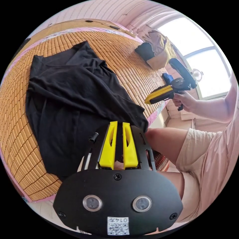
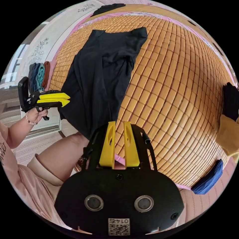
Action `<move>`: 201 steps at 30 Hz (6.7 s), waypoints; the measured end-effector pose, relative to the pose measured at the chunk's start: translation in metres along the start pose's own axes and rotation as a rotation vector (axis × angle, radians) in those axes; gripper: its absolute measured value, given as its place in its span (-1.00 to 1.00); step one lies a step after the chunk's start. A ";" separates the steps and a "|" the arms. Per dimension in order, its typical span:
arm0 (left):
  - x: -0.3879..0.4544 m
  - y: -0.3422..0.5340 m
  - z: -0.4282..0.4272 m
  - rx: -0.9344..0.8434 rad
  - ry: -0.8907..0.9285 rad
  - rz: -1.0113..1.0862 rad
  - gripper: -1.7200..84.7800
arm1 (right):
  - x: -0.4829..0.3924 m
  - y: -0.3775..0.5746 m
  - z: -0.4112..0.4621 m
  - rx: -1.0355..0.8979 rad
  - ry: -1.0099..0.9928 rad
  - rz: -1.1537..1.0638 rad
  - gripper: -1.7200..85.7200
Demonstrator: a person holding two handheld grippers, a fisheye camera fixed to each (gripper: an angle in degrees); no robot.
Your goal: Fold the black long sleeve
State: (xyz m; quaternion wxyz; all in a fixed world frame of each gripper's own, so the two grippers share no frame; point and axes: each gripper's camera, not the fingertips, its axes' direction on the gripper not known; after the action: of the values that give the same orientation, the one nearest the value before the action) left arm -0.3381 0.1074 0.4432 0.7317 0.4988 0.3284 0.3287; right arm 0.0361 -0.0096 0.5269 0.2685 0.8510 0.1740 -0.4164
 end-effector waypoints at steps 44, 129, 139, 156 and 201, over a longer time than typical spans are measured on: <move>-0.188 -0.011 -0.115 0.193 0.064 -0.130 -0.98 | -0.014 0.054 -0.077 0.220 -0.334 -0.116 -0.94; 0.049 0.067 0.138 0.023 -0.069 0.314 -0.96 | 0.180 0.066 0.000 0.443 -0.802 0.376 -0.58; 0.057 0.072 0.104 0.153 0.162 0.280 -0.96 | 0.180 0.081 -0.044 0.573 -0.786 0.447 -0.85; -0.075 0.152 0.065 0.152 0.094 -0.394 -0.90 | -0.058 -0.122 0.005 0.175 -0.294 -0.258 -0.69; 0.014 0.209 -0.086 0.461 -0.193 -0.461 -0.95 | -0.372 -0.103 -0.046 0.179 -0.179 -0.944 -0.86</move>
State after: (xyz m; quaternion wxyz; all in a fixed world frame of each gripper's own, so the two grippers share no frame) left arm -0.4316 0.2227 0.6142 0.6825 0.5924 0.4274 0.0229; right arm -0.2090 0.0731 0.8165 -0.0098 0.6598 0.4805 -0.5776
